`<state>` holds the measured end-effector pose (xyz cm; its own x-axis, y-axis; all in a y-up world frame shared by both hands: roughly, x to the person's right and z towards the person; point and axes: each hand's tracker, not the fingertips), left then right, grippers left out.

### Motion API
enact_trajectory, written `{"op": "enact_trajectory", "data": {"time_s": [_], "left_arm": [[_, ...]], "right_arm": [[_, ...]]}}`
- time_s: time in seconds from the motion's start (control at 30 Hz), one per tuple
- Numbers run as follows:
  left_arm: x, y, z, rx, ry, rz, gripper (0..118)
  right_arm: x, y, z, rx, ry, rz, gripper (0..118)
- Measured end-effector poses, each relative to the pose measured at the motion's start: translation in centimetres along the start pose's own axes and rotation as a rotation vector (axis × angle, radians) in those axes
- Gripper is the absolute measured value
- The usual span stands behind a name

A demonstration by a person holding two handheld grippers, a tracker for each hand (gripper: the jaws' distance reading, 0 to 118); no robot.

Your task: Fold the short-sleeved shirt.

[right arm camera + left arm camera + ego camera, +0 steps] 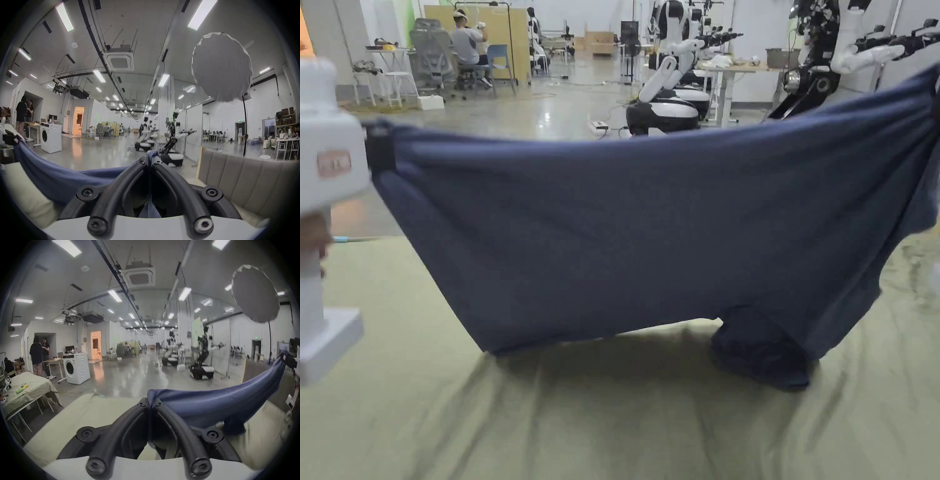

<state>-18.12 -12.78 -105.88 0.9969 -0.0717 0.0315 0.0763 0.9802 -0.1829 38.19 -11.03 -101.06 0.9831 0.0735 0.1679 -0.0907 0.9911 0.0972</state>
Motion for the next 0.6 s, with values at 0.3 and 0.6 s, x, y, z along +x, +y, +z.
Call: {"op": "enact_trajectory", "data": {"time_s": [0.3,0.6], "left_arm": [[3.6,-17.9,13.3,-0.118,-0.039,0.022,2],[0.3,-24.7,27.8,-0.21,-0.057,0.051,2]], "right_arm": [[2.6,-13.3,18.0,-0.204,0.054,-0.004,3],[4.8,-15.6,34.9,-0.351,0.075,-0.021,3]]}}
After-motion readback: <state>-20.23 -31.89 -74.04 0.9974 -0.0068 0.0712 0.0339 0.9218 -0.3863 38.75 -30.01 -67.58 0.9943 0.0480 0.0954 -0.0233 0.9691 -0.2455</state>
